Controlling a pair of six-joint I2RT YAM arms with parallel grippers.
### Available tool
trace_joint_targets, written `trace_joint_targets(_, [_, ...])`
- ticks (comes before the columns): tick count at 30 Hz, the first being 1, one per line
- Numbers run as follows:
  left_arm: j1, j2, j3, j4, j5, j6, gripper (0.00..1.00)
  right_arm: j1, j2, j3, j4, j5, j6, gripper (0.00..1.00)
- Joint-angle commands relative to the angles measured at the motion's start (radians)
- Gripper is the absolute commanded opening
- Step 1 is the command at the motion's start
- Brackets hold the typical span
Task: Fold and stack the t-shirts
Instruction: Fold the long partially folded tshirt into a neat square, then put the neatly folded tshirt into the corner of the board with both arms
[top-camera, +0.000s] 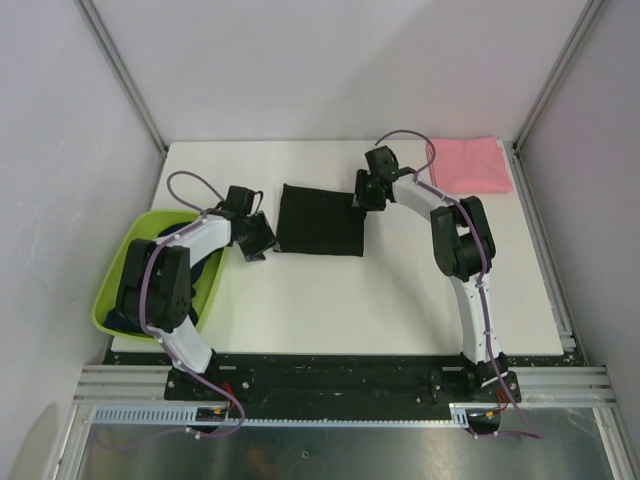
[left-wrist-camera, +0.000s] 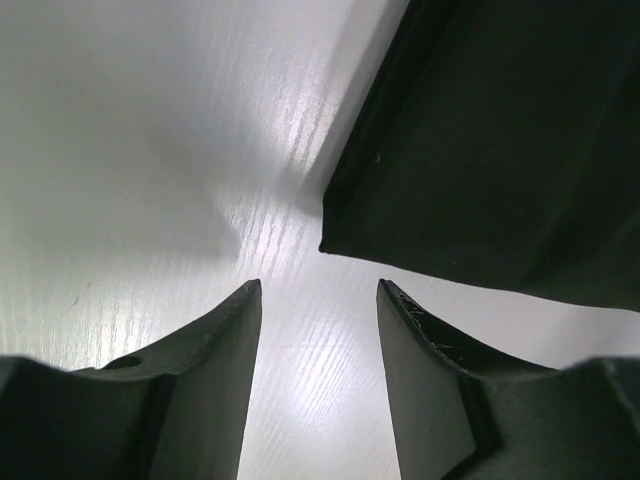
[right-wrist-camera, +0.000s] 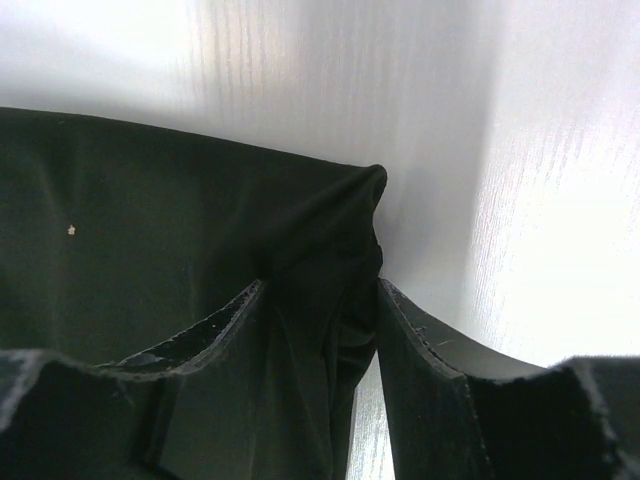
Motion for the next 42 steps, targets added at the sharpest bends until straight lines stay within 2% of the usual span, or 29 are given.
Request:
trace_joint_targets(1, [-0.006, 0.036, 0.022, 0.035, -0.012, -0.026, 0.54, 0.012, 0.036, 0.025, -0.019, 0.016, 0.026, 0.48])
trace_joint_targets(11, [-0.031, 0.076, 0.022, 0.092, -0.053, -0.082, 0.52, 0.025, 0.031, 0.023, -0.036, 0.037, 0.056, 0.42])
trace_joint_targets(24, [-0.055, 0.07, 0.032, 0.118, -0.124, -0.091, 0.43, 0.024, 0.026, 0.035, -0.052, 0.061, 0.062, 0.37])
trace_joint_targets(30, [-0.041, -0.013, -0.015, 0.141, -0.101, -0.08, 0.48, 0.022, 0.029, 0.038, -0.055, 0.062, 0.059, 0.36])
trace_joint_targets(35, [-0.017, -0.046, -0.055, 0.194, -0.041, -0.087, 0.46, 0.023, 0.031, 0.041, -0.059, 0.062, 0.06, 0.36])
trace_joint_targets(42, [-0.014, 0.002, -0.056, 0.212, -0.014, -0.101, 0.45, 0.023, 0.034, 0.041, -0.067, 0.065, 0.058, 0.36])
